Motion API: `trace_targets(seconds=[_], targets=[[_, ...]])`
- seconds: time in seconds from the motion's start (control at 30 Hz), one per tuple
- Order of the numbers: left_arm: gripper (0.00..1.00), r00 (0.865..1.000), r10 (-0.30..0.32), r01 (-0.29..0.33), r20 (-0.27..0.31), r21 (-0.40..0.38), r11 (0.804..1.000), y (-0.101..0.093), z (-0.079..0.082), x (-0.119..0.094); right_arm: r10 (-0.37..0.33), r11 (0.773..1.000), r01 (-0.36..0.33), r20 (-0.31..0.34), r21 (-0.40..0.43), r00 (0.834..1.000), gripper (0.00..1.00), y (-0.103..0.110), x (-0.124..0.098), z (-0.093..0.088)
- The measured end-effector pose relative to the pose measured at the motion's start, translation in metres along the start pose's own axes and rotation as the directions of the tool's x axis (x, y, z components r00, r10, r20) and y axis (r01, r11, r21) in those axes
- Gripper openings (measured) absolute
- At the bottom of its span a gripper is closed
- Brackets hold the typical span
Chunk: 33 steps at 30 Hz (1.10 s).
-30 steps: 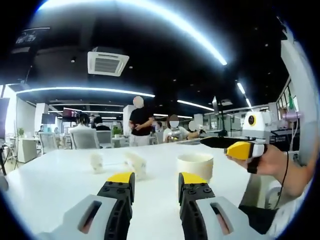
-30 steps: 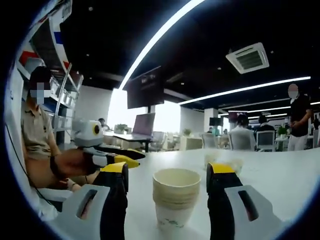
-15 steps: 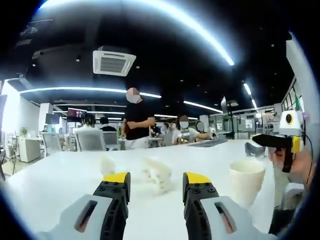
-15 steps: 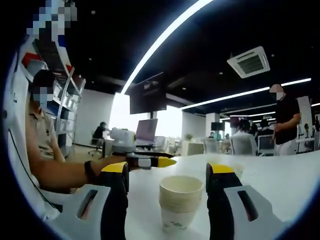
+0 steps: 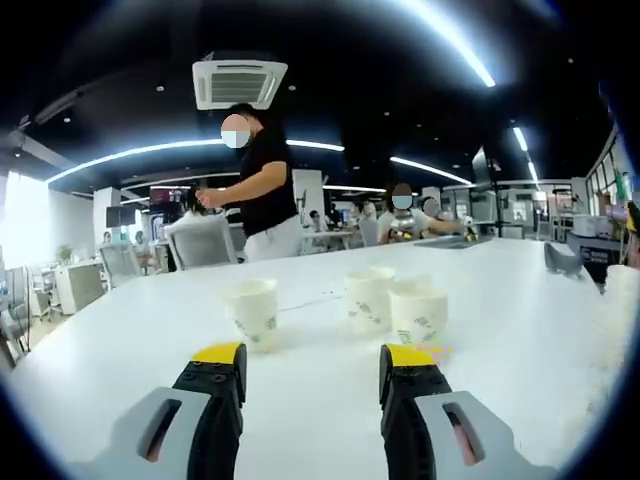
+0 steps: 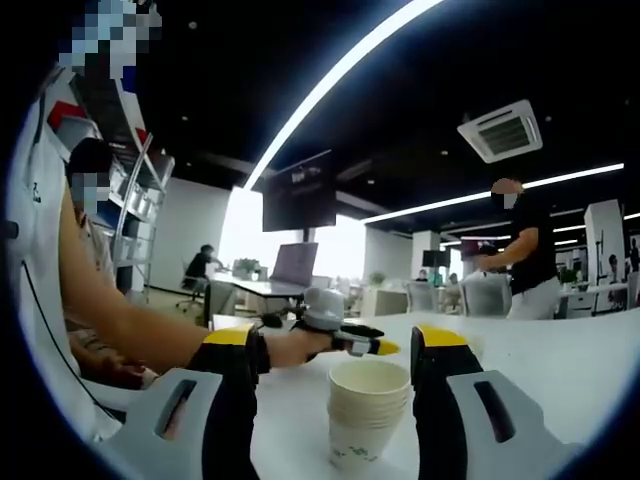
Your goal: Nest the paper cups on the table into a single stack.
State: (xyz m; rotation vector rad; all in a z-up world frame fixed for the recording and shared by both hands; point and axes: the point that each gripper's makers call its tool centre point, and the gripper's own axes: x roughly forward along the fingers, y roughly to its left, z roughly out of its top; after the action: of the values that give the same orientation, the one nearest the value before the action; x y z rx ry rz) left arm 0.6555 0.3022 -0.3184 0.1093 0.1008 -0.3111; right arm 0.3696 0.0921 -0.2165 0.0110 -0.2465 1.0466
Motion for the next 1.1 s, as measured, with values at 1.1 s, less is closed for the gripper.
trace_targets(seconds=[1.1], targets=[[0.57,0.989,0.139,-0.141,-0.045,-0.046,0.989,0.031,-0.012,0.1,-0.028,0.999,0.028,0.003,-0.027,1.0,0.62,-0.003,-0.016,0.009]])
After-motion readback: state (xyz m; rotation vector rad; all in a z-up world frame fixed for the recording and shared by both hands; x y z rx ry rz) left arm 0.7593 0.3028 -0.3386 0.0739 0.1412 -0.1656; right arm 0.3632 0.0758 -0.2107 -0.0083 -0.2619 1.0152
